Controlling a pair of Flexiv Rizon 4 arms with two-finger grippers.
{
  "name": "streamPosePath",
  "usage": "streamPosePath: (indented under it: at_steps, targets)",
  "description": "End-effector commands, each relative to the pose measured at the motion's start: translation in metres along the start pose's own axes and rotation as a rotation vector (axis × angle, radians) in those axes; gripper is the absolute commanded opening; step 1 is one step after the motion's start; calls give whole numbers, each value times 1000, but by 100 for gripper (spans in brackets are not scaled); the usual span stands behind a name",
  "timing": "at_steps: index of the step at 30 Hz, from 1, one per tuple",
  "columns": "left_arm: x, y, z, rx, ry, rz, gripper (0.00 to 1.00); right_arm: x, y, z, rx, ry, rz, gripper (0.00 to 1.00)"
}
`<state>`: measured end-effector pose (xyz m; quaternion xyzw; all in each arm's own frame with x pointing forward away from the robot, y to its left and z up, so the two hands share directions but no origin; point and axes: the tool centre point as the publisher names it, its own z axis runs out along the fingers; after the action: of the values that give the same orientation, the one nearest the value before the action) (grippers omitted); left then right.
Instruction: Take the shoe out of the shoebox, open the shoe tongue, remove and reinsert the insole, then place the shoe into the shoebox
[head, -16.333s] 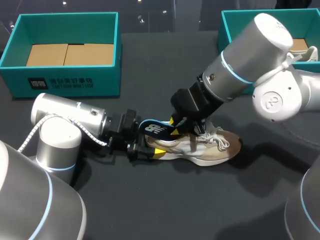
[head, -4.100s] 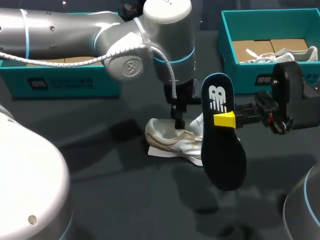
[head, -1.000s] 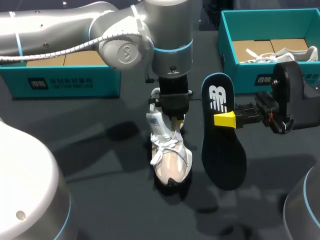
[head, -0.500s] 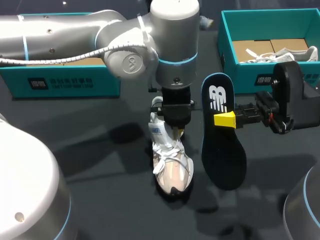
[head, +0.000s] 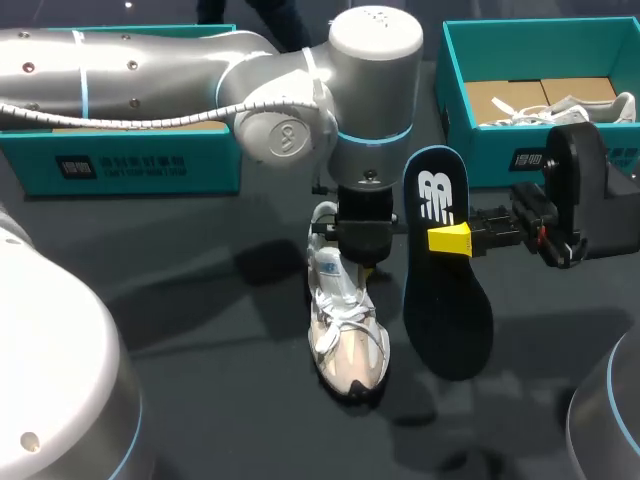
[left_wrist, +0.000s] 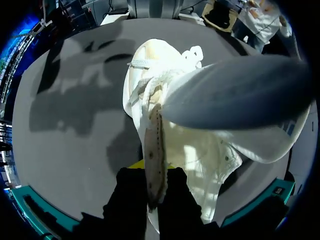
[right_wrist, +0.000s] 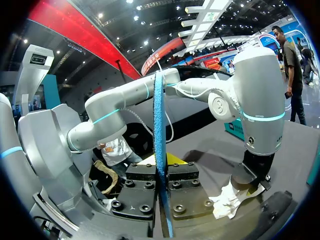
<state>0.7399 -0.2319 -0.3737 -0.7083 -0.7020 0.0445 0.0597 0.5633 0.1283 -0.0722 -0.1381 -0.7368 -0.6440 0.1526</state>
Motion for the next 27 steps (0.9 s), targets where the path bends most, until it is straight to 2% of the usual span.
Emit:
streamPosePath:
  at_steps: [1, 16, 17, 18, 19, 22, 24, 27]
  targets:
    - [-10, 1, 7, -5, 20, 10, 0, 9, -4, -2, -5, -36, 0, 0]
    - [-22, -7, 11, -38, 29, 48, 0, 9, -4, -2, -5, -36, 0, 0]
    - [-22, -7, 11, -40, 31, 44, 31, 9, -4, -2, -5, -36, 0, 0]
    - [-23, -7, 11, -45, 29, 38, 46, 9, -4, -2, -5, -36, 0, 0]
    - [-22, -7, 9, -48, 24, 33, 53, 9, -4, -2, -5, -36, 0, 0]
    - [-21, -5, 0, -63, -6, 8, 85, 9, -4, -2, -5, -36, 0, 0]
    - [-19, -4, -10, -79, -37, -13, 97, 9, -4, -2, -5, -36, 0, 0]
    - [-16, -2, -30, -112, -111, -34, 100, 9, -4, -2, -5, -36, 0, 0]
